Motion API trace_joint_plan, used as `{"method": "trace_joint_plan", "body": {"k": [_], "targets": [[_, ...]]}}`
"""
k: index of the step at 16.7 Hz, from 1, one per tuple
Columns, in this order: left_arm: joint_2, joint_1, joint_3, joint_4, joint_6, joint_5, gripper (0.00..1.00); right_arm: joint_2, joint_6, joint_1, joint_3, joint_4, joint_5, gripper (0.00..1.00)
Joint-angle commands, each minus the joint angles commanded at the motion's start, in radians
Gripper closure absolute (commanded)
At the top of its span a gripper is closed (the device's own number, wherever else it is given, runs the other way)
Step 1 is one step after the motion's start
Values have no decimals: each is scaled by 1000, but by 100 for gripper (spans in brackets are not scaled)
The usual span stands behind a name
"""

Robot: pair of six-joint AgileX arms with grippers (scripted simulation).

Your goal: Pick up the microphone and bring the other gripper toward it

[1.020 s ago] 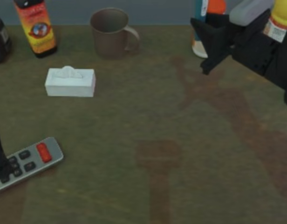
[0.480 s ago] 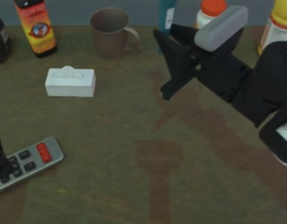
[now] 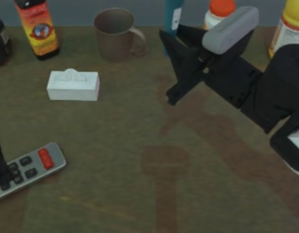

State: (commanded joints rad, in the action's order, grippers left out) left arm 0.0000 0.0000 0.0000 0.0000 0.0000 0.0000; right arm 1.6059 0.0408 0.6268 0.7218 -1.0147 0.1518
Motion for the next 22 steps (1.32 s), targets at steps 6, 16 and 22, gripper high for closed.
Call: {"method": "trace_joint_plan", "body": {"k": [6,16,22], "targets": [[35,-13,27,15,4,32,0,0,0,0,0,0,0,100],[716,-167,449,258,61,481,0,0,0,0,0,0,0,100],[1149,-256,704,406,103,745,0,0,0,0,0,0,0,100]]}}
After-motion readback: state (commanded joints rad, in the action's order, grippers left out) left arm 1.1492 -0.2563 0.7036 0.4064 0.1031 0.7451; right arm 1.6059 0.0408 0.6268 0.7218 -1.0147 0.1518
